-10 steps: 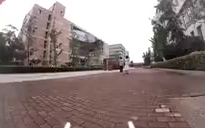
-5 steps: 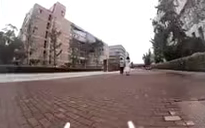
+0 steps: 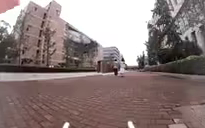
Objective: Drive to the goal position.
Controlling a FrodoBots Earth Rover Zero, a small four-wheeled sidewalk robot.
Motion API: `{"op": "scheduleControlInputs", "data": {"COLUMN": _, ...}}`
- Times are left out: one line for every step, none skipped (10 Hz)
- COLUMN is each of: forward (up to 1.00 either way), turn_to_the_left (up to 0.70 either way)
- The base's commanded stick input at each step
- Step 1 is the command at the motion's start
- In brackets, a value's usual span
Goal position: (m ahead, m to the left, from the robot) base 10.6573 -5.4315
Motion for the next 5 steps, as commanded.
{"op": "scheduleControlInputs", "data": {"forward": 0.45, "turn_to_the_left": -0.27}}
{"op": "scheduleControlInputs", "data": {"forward": 0.45, "turn_to_the_left": -0.08}}
{"op": "scheduleControlInputs", "data": {"forward": 0.45, "turn_to_the_left": 0.00}}
{"op": "scheduleControlInputs", "data": {"forward": 0.45, "turn_to_the_left": 0.00}}
{"op": "scheduleControlInputs", "data": {"forward": 0.45, "turn_to_the_left": 0.00}}
